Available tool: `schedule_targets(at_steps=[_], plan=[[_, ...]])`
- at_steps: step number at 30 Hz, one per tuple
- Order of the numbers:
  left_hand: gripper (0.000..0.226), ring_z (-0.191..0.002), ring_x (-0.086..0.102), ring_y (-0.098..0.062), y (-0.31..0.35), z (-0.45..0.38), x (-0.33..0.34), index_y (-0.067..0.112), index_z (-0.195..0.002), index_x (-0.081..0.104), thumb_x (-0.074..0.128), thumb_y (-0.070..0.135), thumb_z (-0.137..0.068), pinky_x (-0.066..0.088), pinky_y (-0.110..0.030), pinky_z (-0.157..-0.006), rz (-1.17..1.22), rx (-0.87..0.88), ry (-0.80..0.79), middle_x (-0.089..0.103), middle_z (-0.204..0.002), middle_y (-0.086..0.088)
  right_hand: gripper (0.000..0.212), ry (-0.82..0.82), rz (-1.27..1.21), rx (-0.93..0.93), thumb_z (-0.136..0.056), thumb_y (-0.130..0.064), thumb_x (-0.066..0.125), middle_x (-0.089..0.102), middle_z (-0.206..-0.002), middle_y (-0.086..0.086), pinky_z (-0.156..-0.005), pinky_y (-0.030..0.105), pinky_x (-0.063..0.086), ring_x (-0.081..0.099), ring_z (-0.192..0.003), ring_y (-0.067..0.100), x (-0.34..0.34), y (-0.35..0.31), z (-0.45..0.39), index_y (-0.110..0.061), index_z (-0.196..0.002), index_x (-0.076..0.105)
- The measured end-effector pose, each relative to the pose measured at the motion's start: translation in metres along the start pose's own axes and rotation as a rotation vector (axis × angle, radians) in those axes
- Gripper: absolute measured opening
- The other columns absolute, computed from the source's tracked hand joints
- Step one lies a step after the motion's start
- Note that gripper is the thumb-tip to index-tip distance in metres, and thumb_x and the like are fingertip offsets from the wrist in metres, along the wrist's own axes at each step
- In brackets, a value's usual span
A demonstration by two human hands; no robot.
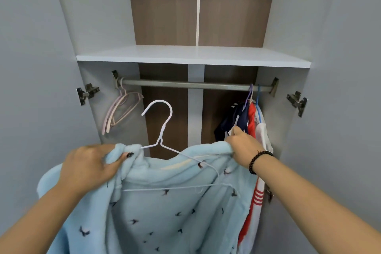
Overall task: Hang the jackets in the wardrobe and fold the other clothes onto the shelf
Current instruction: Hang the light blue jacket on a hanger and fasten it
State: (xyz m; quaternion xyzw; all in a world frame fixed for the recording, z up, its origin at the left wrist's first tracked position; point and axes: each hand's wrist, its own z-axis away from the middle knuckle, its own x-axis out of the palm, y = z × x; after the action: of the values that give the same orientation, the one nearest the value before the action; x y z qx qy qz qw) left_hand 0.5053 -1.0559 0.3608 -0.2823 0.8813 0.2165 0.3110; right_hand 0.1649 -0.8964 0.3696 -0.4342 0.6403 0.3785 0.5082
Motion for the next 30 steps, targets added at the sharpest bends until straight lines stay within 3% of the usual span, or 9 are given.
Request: schedule_targets(at_steps=[6, 10, 12, 17, 20, 23, 25, 27, 30], plan=[[0.049, -0.054, 0.064, -0.036, 0.0, -0.018, 0.006, 0.024, -0.074, 0.079, 0.046, 0.06, -0.071, 0.051, -0.037, -0.053, 0.015, 0.014, 0.023, 0.066, -0.057, -0.006, 0.025, 0.009, -0.153, -0.024, -0.082, -0.005, 0.057, 0.041, -0.104, 0.002, -0.072, 0.03, 0.046, 0.055, -0.089, 0.024, 0.011, 0.013, 0.0, -0.015, -0.104, 0.063], [0.045, -0.047, 0.059, -0.031, 0.008, -0.018, 0.031, 0.024, -0.066, 0.075, 0.047, 0.059, -0.071, 0.048, -0.032, -0.051, 0.093, 0.011, -0.021, 0.059, -0.05, 0.0, 0.026, 0.112, -0.412, 0.07, -0.079, -0.01, 0.062, 0.052, -0.1, 0.001, -0.079, 0.022, 0.044, 0.056, -0.093, 0.019, 0.013, 0.005, -0.015, -0.017, -0.103, 0.069], [0.04, -0.044, 0.055, -0.025, 0.009, -0.018, 0.048, 0.029, -0.066, 0.073, 0.05, 0.062, -0.07, 0.045, -0.028, -0.05, 0.165, -0.054, -0.067, 0.053, -0.045, 0.004, 0.022, 0.133, -0.498, 0.114, -0.077, -0.009, 0.062, 0.062, -0.097, 0.006, -0.081, 0.026, 0.047, 0.058, -0.092, 0.02, 0.015, 0.001, -0.027, -0.012, -0.096, 0.072], [0.027, -0.043, 0.042, -0.013, 0.001, -0.031, 0.092, 0.036, -0.069, 0.064, 0.072, 0.062, -0.071, 0.036, -0.022, -0.044, 0.325, -0.196, -0.147, 0.044, -0.045, 0.005, 0.014, 0.132, -0.618, 0.314, -0.08, -0.008, 0.057, 0.065, -0.071, 0.009, -0.065, 0.031, 0.048, 0.058, -0.071, 0.021, 0.02, 0.0, -0.066, 0.001, -0.073, 0.066], [0.021, -0.04, 0.04, -0.009, 0.0, -0.048, 0.117, 0.043, -0.062, 0.062, 0.073, 0.057, -0.073, 0.035, -0.022, -0.046, 0.335, -0.229, -0.158, 0.047, -0.044, 0.011, 0.024, 0.135, -0.68, 0.444, -0.083, -0.007, 0.053, 0.05, -0.059, 0.004, -0.053, 0.027, 0.038, 0.046, -0.058, 0.017, 0.021, -0.004, -0.094, -0.006, -0.059, 0.05], [0.028, -0.048, 0.052, -0.009, 0.005, -0.067, 0.147, 0.035, -0.059, 0.065, 0.071, 0.057, -0.075, 0.036, -0.022, -0.049, 0.319, -0.275, -0.201, 0.053, -0.045, 0.009, 0.033, 0.159, -0.84, 0.51, -0.082, -0.007, 0.053, 0.041, -0.052, -0.001, -0.045, 0.023, 0.029, 0.037, -0.052, 0.014, 0.023, -0.023, -0.123, -0.013, -0.052, 0.04], [0.025, -0.054, 0.058, -0.011, 0.012, -0.079, 0.168, 0.031, -0.066, 0.069, 0.072, 0.054, -0.075, 0.038, -0.022, -0.052, 0.354, -0.279, -0.242, 0.058, -0.05, 0.007, 0.037, 0.189, -0.969, 0.477, -0.081, -0.009, 0.056, 0.039, -0.045, -0.009, -0.041, 0.017, 0.027, 0.035, -0.049, 0.012, 0.028, -0.045, -0.138, -0.017, -0.049, 0.04], [0.02, -0.06, 0.062, -0.003, 0.013, -0.092, 0.183, 0.037, -0.065, 0.069, 0.072, 0.054, -0.074, 0.039, -0.012, -0.052, 0.483, -0.323, -0.268, 0.064, -0.057, 0.013, 0.039, 0.214, -1.047, 0.411, -0.083, -0.013, 0.059, 0.042, -0.043, -0.011, -0.043, 0.014, 0.027, 0.038, -0.048, 0.009, 0.032, -0.058, -0.149, -0.022, -0.049, 0.043], [0.009, -0.066, 0.062, 0.011, -0.002, -0.11, 0.206, 0.05, -0.068, 0.068, 0.075, 0.051, -0.073, 0.041, -0.008, -0.056, 0.672, -0.356, -0.315, 0.066, -0.066, 0.029, 0.022, 0.225, -0.827, 0.29, -0.084, -0.025, 0.064, 0.053, -0.059, -0.01, -0.053, 0.013, 0.032, 0.047, -0.059, 0.003, 0.041, -0.047, -0.16, -0.026, -0.063, 0.059]])
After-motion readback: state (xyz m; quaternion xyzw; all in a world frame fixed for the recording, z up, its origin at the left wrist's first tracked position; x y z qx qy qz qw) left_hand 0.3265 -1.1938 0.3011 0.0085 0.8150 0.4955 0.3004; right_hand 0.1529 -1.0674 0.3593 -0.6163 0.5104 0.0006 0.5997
